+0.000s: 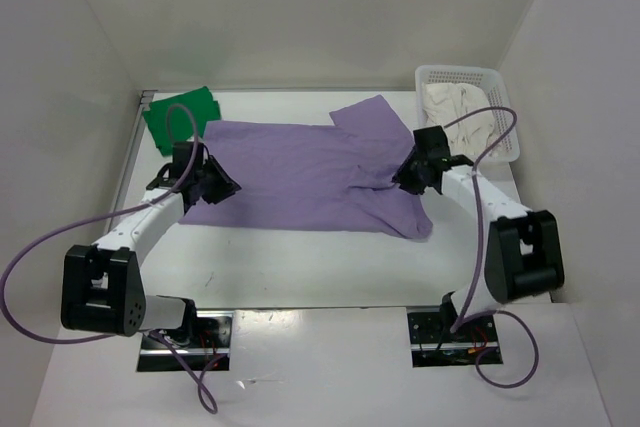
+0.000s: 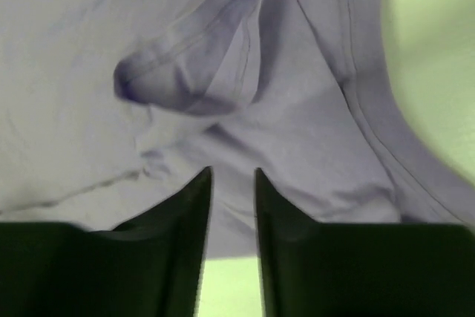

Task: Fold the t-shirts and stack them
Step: Fold the flattened tshirt in 1/3 of the way

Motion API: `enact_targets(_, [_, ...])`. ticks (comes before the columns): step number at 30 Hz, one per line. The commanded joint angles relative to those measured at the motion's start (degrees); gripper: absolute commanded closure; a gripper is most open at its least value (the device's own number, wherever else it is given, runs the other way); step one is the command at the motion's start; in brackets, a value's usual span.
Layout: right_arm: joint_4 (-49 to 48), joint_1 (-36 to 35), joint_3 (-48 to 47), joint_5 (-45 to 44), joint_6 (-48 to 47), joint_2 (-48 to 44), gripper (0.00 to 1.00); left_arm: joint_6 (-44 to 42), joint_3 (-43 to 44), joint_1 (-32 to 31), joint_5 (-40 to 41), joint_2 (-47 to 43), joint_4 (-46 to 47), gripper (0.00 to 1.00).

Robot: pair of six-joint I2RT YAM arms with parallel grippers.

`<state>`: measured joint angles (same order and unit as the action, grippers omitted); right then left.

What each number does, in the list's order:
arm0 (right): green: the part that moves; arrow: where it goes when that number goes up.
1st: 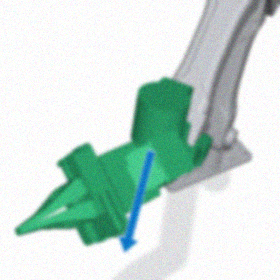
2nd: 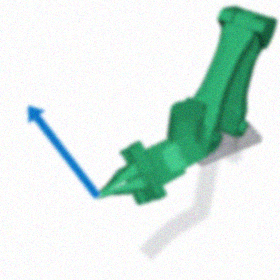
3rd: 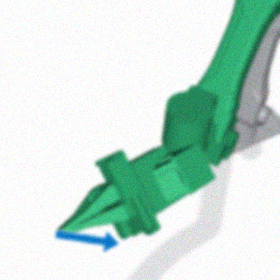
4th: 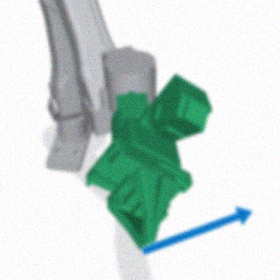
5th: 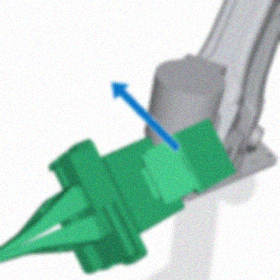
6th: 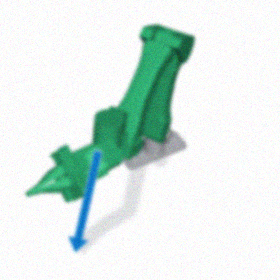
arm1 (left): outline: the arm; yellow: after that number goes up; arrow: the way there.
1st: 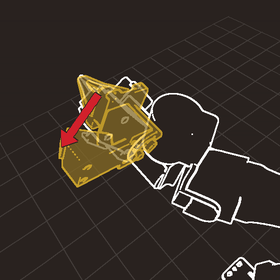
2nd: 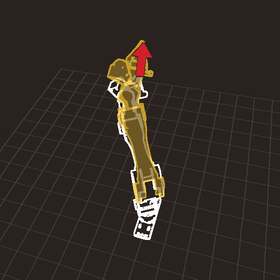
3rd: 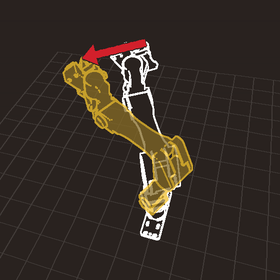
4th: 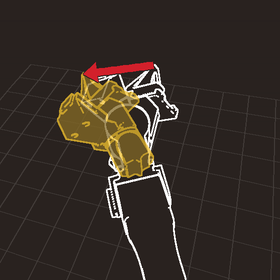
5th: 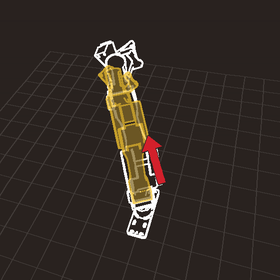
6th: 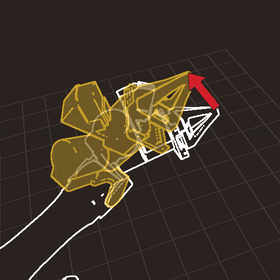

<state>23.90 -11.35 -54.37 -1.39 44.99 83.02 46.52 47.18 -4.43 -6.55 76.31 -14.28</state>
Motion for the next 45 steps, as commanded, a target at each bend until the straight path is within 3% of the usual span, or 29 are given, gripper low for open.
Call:
enact_targets(1, [-1.40, -0.33, -5.64, -2.47, -2.10, 7.21, 0.61, 1.11, -0.68, -1.37, -1.98, -0.11, 2.86, 0.68])
enact_targets(4, [-2.54, 0.19, -6.36, -4.50, -1.41, 9.69, 0.50, 0.59, -1.21, -3.12, -1.98, -0.11, 3.38, 0.68])
enact_targets(10, [-3.95, 0.19, -7.76, -4.50, -0.70, 16.02, 0.50, 0.59, -4.29, -5.15, -1.98, -1.17, 4.44, 0.68])
enact_targets(17, [-6.06, 0.19, -13.12, -3.45, -0.70, 20.33, 0.60, 0.59, -4.29, -5.68, -1.98, -0.55, 4.97, 0.68])
enact_targets(24, [-4.48, 0.19, -19.80, -4.68, -1.22, 26.31, 0.80, 0.06, -4.81, -5.68, -0.75, -0.02, 5.58, 0.68])
enact_targets(27, [-3.08, 0.19, -22.79, -4.15, -1.22, 28.07, 0.78, 0.06, -4.81, -5.68, -0.13, -0.02, 4.45, 0.68])
enact_targets(30, [-1.14, -0.33, -22.46, -6.60, -1.84, 24.31, 0.65, 0.06, -4.81, -5.68, 0.39, -1.34, 3.91, 0.68])
enact_targets(34, [-3.95, -0.86, -13.42, -9.24, -0.52, 15.34, 0.64, 0.06, -4.81, -5.68, 0.92, -1.34, 3.91, 0.68])
enact_targets(45, [-3.25, -0.86, -9.35, -9.77, 0.10, 17.69, 0.62, -0.46, -4.81, -5.68, -0.13, -0.11, 5.58, 0.67])
